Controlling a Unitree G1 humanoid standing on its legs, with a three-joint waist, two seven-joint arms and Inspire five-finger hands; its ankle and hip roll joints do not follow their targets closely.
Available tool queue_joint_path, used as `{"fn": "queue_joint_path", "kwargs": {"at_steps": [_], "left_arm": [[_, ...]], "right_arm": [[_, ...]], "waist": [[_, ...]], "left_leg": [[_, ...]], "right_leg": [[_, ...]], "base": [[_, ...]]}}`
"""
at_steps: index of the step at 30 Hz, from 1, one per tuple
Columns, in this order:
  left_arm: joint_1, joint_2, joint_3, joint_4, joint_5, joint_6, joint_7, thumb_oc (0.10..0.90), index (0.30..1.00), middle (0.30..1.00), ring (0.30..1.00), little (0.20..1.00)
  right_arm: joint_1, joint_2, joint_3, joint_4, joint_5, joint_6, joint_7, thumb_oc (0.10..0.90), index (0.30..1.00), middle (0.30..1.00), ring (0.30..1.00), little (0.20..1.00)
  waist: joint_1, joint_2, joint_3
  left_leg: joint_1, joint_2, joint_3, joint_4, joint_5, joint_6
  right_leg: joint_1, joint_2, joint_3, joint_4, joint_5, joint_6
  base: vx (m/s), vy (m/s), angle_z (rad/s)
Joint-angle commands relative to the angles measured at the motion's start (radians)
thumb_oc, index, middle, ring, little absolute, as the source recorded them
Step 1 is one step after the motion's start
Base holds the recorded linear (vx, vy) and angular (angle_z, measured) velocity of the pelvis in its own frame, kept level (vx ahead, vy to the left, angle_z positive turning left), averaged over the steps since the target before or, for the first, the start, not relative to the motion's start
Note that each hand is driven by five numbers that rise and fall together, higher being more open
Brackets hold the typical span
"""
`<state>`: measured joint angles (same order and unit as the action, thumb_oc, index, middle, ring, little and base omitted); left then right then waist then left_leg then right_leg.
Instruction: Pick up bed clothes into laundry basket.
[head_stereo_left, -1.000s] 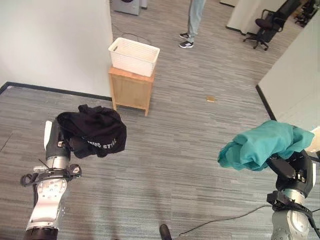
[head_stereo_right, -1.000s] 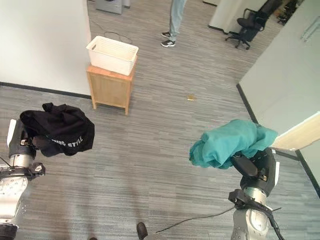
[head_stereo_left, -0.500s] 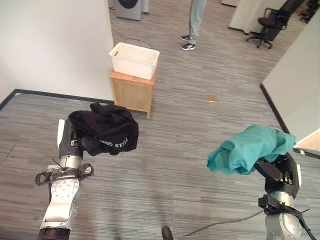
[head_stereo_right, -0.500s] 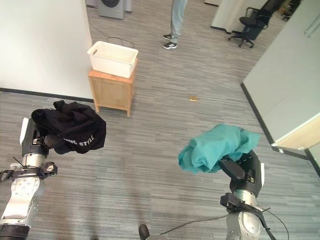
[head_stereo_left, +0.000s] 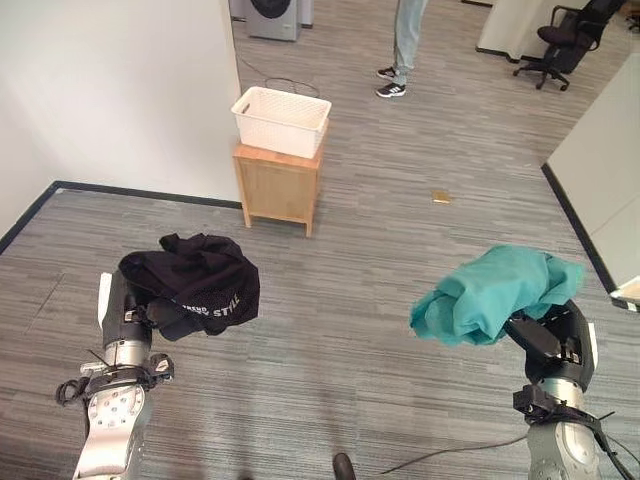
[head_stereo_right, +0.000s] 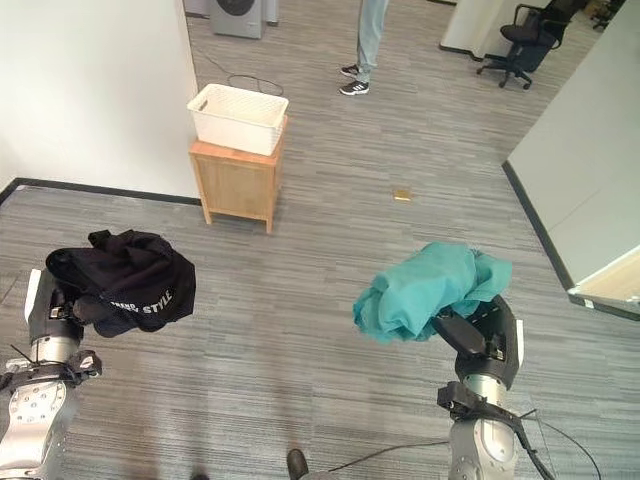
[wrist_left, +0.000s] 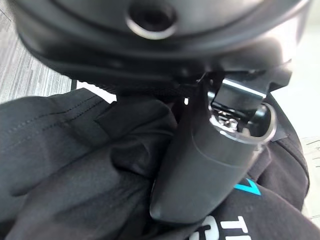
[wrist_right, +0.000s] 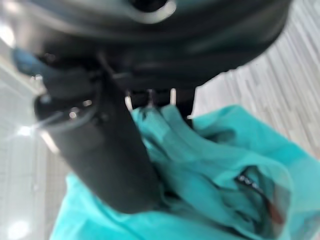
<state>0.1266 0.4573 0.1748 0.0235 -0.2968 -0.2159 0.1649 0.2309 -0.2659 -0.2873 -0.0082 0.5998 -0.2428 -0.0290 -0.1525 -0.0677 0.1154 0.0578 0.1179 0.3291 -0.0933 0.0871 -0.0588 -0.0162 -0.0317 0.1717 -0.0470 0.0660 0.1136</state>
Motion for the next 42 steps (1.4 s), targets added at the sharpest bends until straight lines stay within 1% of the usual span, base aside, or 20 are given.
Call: {"fn": "queue_joint_path", "kwargs": {"at_steps": [1,3,5,7,8,13,14,15,16,18,19,24,25,28,33,36,38,39,40,42], "left_arm": [[-0.169,0.073,0.072,-0.071,-0.029,-0.150,0.026,0.400,0.300,0.300,0.300,0.300],[-0.197,0.080,0.053,-0.064,-0.027,-0.148,0.031,0.400,0.300,0.300,0.300,0.300],[-0.201,0.085,0.047,-0.056,-0.008,-0.148,0.037,0.400,0.300,0.300,0.300,0.300],[-0.210,0.083,0.058,-0.048,0.001,-0.153,0.055,0.400,0.300,0.300,0.300,0.300],[-0.212,0.069,0.067,-0.046,-0.019,-0.163,0.054,0.400,0.300,0.300,0.300,0.300],[-0.259,0.065,0.043,-0.025,-0.027,-0.178,0.076,0.400,0.300,0.300,0.300,0.300],[-0.265,0.053,0.029,-0.027,-0.036,-0.183,0.068,0.400,0.300,0.300,0.300,0.300],[-0.251,0.036,0.035,-0.017,-0.047,-0.190,0.063,0.400,0.300,0.300,0.300,0.300],[-0.255,-0.011,0.027,-0.008,-0.129,-0.196,0.037,0.400,0.300,0.300,0.300,0.300],[-0.269,-0.036,0.022,0.004,-0.184,-0.208,0.025,0.400,0.300,0.300,0.300,0.300],[-0.284,-0.055,-0.010,0.014,-0.199,-0.199,0.021,0.400,0.300,0.300,0.300,0.300],[-0.292,-0.072,-0.047,0.037,-0.226,-0.200,0.000,0.400,0.300,0.300,0.300,0.300],[-0.297,-0.076,-0.058,0.057,-0.219,-0.199,0.006,0.400,0.300,0.300,0.300,0.300],[-0.312,-0.103,-0.065,0.085,-0.221,-0.204,0.016,0.400,0.300,0.300,0.300,0.300],[-0.309,-0.105,-0.054,0.084,-0.214,-0.210,0.021,0.400,0.300,0.300,0.300,0.300],[-0.310,-0.107,-0.052,0.079,-0.229,-0.215,0.010,0.400,0.300,0.300,0.300,0.300],[-0.321,-0.105,-0.065,0.095,-0.219,-0.208,0.013,0.400,0.300,0.300,0.300,0.300],[-0.325,-0.109,-0.079,0.088,-0.223,-0.204,0.005,0.400,0.300,0.300,0.300,0.300],[-0.325,-0.109,-0.080,0.087,-0.223,-0.204,0.005,0.400,0.300,0.300,0.300,0.300],[-0.334,-0.102,-0.094,0.080,-0.210,-0.194,0.005,0.400,0.300,0.300,0.300,0.300]], "right_arm": [[-0.108,-0.079,-0.126,-0.121,0.003,-0.118,0.007,0.400,0.300,0.300,0.300,0.300],[-0.092,-0.072,-0.125,-0.148,0.000,-0.111,0.024,0.400,0.300,0.300,0.300,0.300],[-0.088,-0.064,-0.129,-0.155,-0.008,-0.122,0.021,0.400,0.300,0.300,0.300,0.300],[-0.096,-0.069,-0.119,-0.151,-0.011,-0.127,0.006,0.400,0.300,0.300,0.300,0.300],[-0.089,-0.077,-0.131,-0.143,-0.005,-0.129,0.000,0.400,0.300,0.300,0.300,0.300],[-0.086,-0.114,-0.161,-0.142,0.001,-0.154,-0.026,0.400,0.300,0.300,0.300,0.300],[-0.074,-0.127,-0.160,-0.141,0.009,-0.152,-0.030,0.400,0.300,0.300,0.300,0.300],[-0.069,-0.132,-0.158,-0.137,0.020,-0.154,-0.027,0.400,0.300,0.300,0.300,0.300],[-0.071,-0.157,-0.162,-0.133,0.073,-0.159,-0.026,0.400,0.300,0.300,0.300,0.300],[-0.069,-0.161,-0.170,-0.126,0.100,-0.168,-0.013,0.400,0.300,0.300,0.300,0.300],[-0.087,-0.191,-0.161,-0.095,0.082,-0.165,-0.048,0.400,0.300,0.300,0.300,0.300],[-0.107,-0.234,-0.146,-0.095,0.058,-0.155,-0.061,0.400,0.300,0.300,0.300,0.300],[-0.113,-0.255,-0.147,-0.103,0.040,-0.147,-0.060,0.400,0.300,0.300,0.300,0.300],[-0.125,-0.283,-0.140,-0.104,0.025,-0.144,-0.058,0.400,0.300,0.300,0.300,0.300],[-0.130,-0.296,-0.134,-0.093,0.011,-0.127,-0.057,0.400,0.300,0.300,0.300,0.300],[-0.128,-0.295,-0.139,-0.099,0.005,-0.119,-0.051,0.400,0.300,0.300,0.300,0.300],[-0.127,-0.283,-0.142,-0.099,-0.010,-0.107,-0.051,0.400,0.300,0.300,0.300,0.300],[-0.115,-0.281,-0.150,-0.105,-0.026,-0.099,-0.042,0.400,0.300,0.300,0.300,0.300],[-0.114,-0.280,-0.151,-0.106,-0.027,-0.098,-0.043,0.400,0.300,0.300,0.300,0.300],[-0.119,-0.295,-0.154,-0.113,-0.056,-0.093,-0.042,0.400,0.300,0.300,0.300,0.300]], "waist": [[-0.022,0.032,0.019],[-0.062,0.056,0.057],[-0.097,0.085,0.081],[-0.123,0.104,0.076],[-0.153,0.097,0.062],[-0.208,0.117,0.044],[-0.217,0.121,0.049],[-0.218,0.122,0.052],[-0.191,0.089,0.044],[-0.174,0.067,0.047],[-0.139,0.039,0.053],[-0.103,0.040,0.064],[-0.109,0.063,0.067],[-0.109,0.095,0.066],[-0.100,0.113,0.033],[-0.100,0.121,0.015],[-0.084,0.116,-0.006],[-0.084,0.113,-0.011],[-0.082,0.112,-0.013],[-0.098,0.116,0.013]], "left_leg": [[0.121,-0.048,-0.011,0.067,-0.270,0.067],[0.135,-0.046,-0.038,0.071,-0.276,0.079],[0.174,-0.036,-0.051,0.065,-0.292,0.076],[0.237,-0.060,-0.032,0.057,-0.316,0.059],[0.278,-0.086,-0.039,0.050,-0.325,0.036],[0.337,-0.064,-0.071,0.084,-0.333,-0.004],[0.331,-0.044,-0.082,0.160,-0.303,-0.030],[0.310,-0.013,-0.096,0.296,-0.204,-0.059],[0.114,0.056,-0.096,0.644,-0.021,-0.096],[0.040,0.077,-0.092,0.749,-0.004,-0.088],[-0.024,0.118,-0.022,0.795,-0.028,-0.083],[-0.090,0.173,0.106,0.610,-0.045,-0.085],[-0.106,0.194,0.128,0.403,-0.025,-0.090],[-0.102,0.170,0.100,0.111,0.052,-0.088],[-0.114,0.189,0.132,0.041,0.121,-0.117],[-0.103,0.171,0.182,0.060,0.104,-0.113],[-0.110,0.104,0.166,0.111,0.050,-0.086],[-0.079,0.027,0.160,0.108,-0.003,-0.041],[-0.080,0.024,0.162,0.107,-0.003,-0.039],[-0.041,-0.031,0.143,0.091,-0.031,-0.002]], "right_leg": [[-0.154,-0.007,0.017,0.418,-0.033,0.106],[-0.261,0.033,0.046,0.634,0.051,0.123],[-0.362,0.059,0.027,0.718,-0.004,0.115],[-0.448,0.000,-0.058,0.607,-0.066,0.092],[-0.464,0.011,-0.077,0.414,-0.066,0.086],[-0.428,0.041,-0.066,0.176,-0.011,0.082],[-0.394,0.056,-0.045,0.198,-0.004,0.071],[-0.371,0.080,-0.025,0.232,0.002,0.048],[-0.269,0.082,-0.002,0.227,-0.020,-0.038],[-0.219,0.085,0.019,0.207,-0.033,-0.070],[-0.152,0.062,0.019,0.191,-0.063,-0.094],[-0.065,0.017,0.017,0.172,-0.114,-0.090],[-0.056,0.000,0.011,0.193,-0.151,-0.072],[-0.028,-0.035,0.021,0.222,-0.202,-0.042],[0.068,-0.091,0.037,0.206,-0.240,-0.020],[0.114,-0.140,0.041,0.179,-0.248,-0.003],[0.134,-0.212,0.045,0.216,-0.170,0.033],[0.086,-0.260,0.065,0.346,0.002,0.029],[0.080,-0.261,0.068,0.351,0.000,0.030],[0.002,-0.258,0.104,0.495,0.129,-0.005]], "base": [[0.11,0.161,-0.22],[0.12,0.178,-0.10],[0.26,0.184,0.33],[0.52,0.111,0.15],[0.49,0.005,-0.05],[0.34,-0.131,0.19],[0.42,-0.314,0.84],[0.54,-0.564,0.94],[0.58,-0.672,0.56],[0.39,-0.468,0.10],[0.34,-0.252,-0.12],[0.32,-0.044,0.13],[0.29,0.208,-0.03],[0.38,0.218,0.38],[0.46,0.100,0.03],[0.44,0.163,-0.08],[0.67,0.222,-0.22],[0.50,0.193,-0.21],[0.47,0.260,0.04],[0.33,0.215,0.44]]}}
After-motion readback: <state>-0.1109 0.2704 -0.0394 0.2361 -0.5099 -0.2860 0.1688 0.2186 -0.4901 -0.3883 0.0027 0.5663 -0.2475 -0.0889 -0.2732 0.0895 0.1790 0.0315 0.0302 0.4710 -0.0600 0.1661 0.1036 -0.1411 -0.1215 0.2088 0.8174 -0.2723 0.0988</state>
